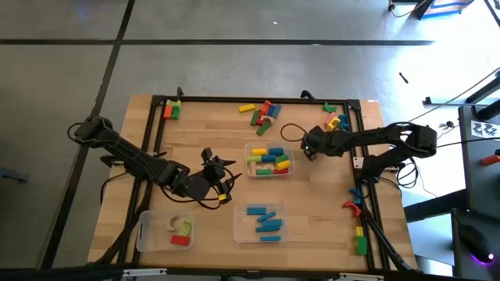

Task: Sort blocks by size
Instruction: Put the blue rectangular block into the bottom right transparent bin

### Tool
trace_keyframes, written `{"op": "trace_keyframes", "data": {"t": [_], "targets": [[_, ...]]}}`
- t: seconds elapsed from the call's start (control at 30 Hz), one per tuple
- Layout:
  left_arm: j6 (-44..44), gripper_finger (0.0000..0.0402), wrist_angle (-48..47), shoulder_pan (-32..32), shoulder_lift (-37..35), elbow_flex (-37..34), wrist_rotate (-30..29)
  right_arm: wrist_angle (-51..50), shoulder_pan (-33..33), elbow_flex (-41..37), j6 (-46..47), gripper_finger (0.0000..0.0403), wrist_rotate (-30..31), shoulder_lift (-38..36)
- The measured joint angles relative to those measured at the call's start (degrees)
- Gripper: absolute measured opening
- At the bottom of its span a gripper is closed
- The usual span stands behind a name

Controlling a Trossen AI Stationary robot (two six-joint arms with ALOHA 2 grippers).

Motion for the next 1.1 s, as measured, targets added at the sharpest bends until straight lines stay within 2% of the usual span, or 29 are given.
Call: {"op": "trace_keyframes", "data": {"t": [0.27, 0.67, 0.77, 0.9, 1.1], "targets": [[-0.5, 0.021, 0.0, 0.0, 0.0, 0.0, 0.0, -5.4, 9.8, 0.3, 9.0, 0.0009, 0.3, 0.2], [-0.9, 0.021, 0.0, 0.0, 0.0, 0.0, 0.0, -13.6, 24.4, 4.1, 20.3, 0.0009, -5.1, 0.2], [-0.9, 0.021, 0.0, 0.0, 0.0, 0.0, 0.0, -20.6, 26.2, 7.0, 21.7, 0.0009, -7.5, -0.4], [-1.2, 0.021, -0.1, 0.0, 0.0, 0.0, 0.0, -27.9, 26.5, 12.1, 20.4, 0.001, -7.2, -3.8], [-1.5, 0.021, -0.4, 0.0, 0.0, 0.0, 0.0, -30.8, 25.1, 13.9, 19.1, 0.0021, -6.6, -10.3]]}}
